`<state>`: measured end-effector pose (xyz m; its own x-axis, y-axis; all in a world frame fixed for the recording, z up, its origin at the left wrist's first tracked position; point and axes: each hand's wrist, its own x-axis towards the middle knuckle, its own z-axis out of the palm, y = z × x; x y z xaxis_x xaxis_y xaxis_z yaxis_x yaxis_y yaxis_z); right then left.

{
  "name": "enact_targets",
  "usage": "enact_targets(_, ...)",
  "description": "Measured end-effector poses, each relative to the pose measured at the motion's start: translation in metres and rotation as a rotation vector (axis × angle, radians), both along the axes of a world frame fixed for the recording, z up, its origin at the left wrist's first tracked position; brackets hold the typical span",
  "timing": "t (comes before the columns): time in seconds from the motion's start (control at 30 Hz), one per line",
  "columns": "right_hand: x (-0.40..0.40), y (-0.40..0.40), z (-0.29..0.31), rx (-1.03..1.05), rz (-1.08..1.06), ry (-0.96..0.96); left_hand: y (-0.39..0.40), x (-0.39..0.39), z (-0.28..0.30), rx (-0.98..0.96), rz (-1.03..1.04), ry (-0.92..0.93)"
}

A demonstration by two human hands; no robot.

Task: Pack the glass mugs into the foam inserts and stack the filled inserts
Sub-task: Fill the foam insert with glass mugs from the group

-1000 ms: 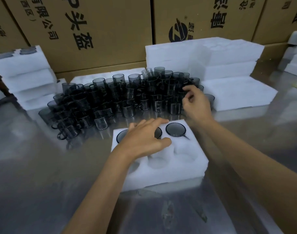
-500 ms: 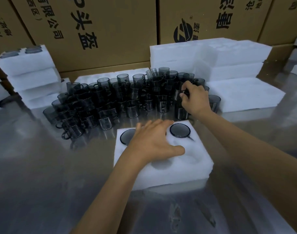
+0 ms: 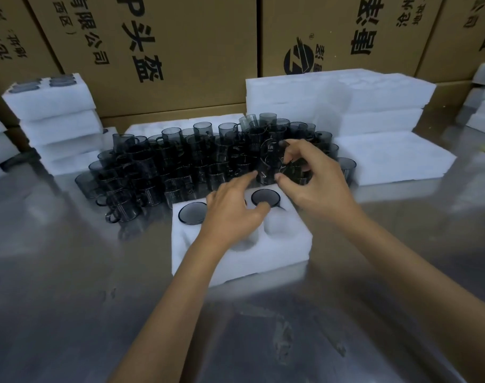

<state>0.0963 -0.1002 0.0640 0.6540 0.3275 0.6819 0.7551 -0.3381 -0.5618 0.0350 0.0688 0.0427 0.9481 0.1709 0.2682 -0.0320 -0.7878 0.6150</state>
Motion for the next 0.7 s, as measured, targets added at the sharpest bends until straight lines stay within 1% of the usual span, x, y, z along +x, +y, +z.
enact_targets(0.03, -0.007, 0.0, -0.001, 0.002, 0.02, -0.005, 0.001, -0.002, 0.001, -0.149, -0.04, -0.063)
enact_targets(0.07, -0.012, 0.0, -0.002, -0.007, 0.036, -0.011, 0.001, -0.005, 0.003, -0.258, -0.076, -0.13)
enact_targets(0.1, -0.017, 0.0, -0.004, -0.024, 0.048, -0.015, 0.002, -0.009, 0.005, -0.302, -0.106, -0.186)
enact_targets(0.17, -0.024, 0.001, -0.007, -0.057, 0.062, -0.016, 0.005, -0.015, 0.006, -0.282, -0.161, -0.248)
enact_targets(0.23, -0.029, 0.002, -0.009, -0.066, 0.076, -0.001, 0.005, -0.017, 0.005, -0.262, -0.191, -0.252)
enact_targets(0.3, -0.031, 0.001, -0.009, -0.051, 0.115, 0.062, 0.004, -0.02, 0.006, -0.264, -0.181, -0.235)
enact_targets(0.4, -0.034, -0.005, -0.008, -0.006, 0.225, 0.244, 0.006, -0.022, 0.011, -0.248, -0.144, -0.145)
enact_targets(0.5, -0.035, -0.015, -0.01, -0.02, 0.264, 0.398, 0.005, -0.025, 0.013, -0.157, -0.118, -0.011)
enact_targets(0.6, -0.039, -0.024, -0.014, -0.052, 0.251, 0.447, -0.001, -0.028, 0.015, -0.087, -0.123, 0.075)
enact_targets(0.7, -0.041, -0.026, -0.014, -0.061, 0.27, 0.476, -0.003, -0.03, 0.016, -0.02, -0.115, 0.066)
